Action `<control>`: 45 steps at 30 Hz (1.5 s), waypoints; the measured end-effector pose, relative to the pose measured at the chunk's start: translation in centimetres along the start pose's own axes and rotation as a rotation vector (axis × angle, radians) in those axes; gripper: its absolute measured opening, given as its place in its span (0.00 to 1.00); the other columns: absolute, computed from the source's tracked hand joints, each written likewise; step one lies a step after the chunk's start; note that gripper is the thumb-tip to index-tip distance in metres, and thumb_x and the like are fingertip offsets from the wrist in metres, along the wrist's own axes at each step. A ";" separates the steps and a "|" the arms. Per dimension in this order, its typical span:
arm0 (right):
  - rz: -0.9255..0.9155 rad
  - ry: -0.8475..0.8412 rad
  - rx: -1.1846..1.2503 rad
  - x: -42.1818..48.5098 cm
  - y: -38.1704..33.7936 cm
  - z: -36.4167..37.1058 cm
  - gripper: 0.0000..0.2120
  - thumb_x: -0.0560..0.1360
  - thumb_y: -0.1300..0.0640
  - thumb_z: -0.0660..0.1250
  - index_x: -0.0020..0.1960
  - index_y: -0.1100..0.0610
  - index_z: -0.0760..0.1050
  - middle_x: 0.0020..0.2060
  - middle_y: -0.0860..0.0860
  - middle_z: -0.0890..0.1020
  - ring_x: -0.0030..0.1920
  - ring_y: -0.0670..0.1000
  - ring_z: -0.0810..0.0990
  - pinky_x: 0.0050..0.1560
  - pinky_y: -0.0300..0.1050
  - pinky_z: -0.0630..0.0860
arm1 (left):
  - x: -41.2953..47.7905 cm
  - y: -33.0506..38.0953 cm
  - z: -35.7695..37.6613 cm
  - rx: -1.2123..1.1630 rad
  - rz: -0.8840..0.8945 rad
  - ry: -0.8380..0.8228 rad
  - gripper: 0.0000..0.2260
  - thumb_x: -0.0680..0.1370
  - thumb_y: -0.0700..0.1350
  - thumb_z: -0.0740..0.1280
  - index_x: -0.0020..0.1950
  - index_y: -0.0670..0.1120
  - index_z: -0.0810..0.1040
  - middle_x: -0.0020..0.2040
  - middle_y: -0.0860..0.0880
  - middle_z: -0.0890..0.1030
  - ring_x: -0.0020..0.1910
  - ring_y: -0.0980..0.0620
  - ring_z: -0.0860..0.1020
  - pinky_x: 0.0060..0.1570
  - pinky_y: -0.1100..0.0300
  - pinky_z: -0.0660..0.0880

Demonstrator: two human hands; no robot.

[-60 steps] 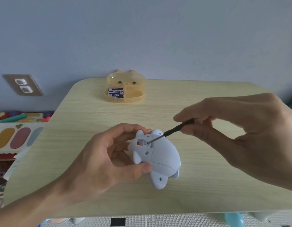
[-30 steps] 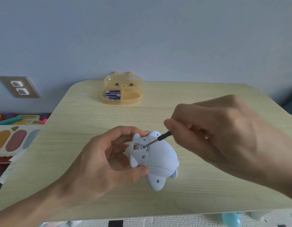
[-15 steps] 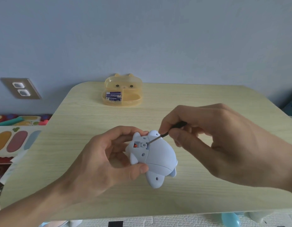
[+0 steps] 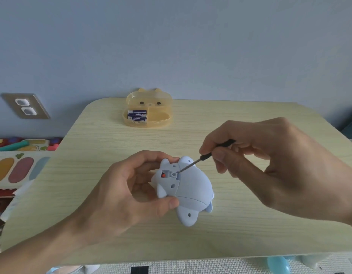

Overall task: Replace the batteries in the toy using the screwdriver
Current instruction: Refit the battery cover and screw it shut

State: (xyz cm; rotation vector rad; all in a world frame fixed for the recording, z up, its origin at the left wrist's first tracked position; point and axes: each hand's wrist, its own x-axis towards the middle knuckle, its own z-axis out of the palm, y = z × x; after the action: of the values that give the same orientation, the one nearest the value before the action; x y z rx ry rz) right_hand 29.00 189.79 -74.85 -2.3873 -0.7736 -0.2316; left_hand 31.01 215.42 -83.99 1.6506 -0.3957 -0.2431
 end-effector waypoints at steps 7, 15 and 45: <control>0.342 0.240 0.113 -2.0 7.1 -0.4 0.04 0.76 0.62 0.71 0.46 0.53 0.81 0.40 0.42 0.90 0.39 0.44 0.89 0.46 0.46 0.86 | 0.5 -0.2 -0.6 -0.018 -0.065 -0.011 0.24 0.64 0.43 0.83 0.57 0.54 0.81 0.53 0.47 0.88 0.46 0.50 0.87 0.47 0.60 0.83; 0.513 0.281 0.024 -4.9 10.9 0.3 0.08 0.73 0.56 0.78 0.40 0.43 0.85 0.39 0.39 0.89 0.42 0.44 0.87 0.46 0.36 0.80 | 1.4 -0.5 -1.0 0.038 -0.061 -0.016 0.30 0.64 0.45 0.83 0.65 0.59 0.82 0.59 0.50 0.87 0.51 0.47 0.88 0.50 0.57 0.85; 0.479 0.124 -0.137 -6.0 13.2 0.7 0.05 0.70 0.47 0.79 0.45 0.42 0.85 0.50 0.35 0.82 0.49 0.42 0.79 0.46 0.29 0.73 | 3.1 -0.5 -2.1 0.157 -0.058 -0.131 0.26 0.65 0.48 0.84 0.62 0.61 0.84 0.60 0.50 0.88 0.57 0.47 0.88 0.61 0.52 0.83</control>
State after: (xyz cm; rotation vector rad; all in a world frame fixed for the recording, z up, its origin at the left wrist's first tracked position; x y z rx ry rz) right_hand 31.82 178.88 -83.99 -2.5743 -0.1192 -0.2345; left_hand 34.70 216.19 -83.97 1.8081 -0.4758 -0.3725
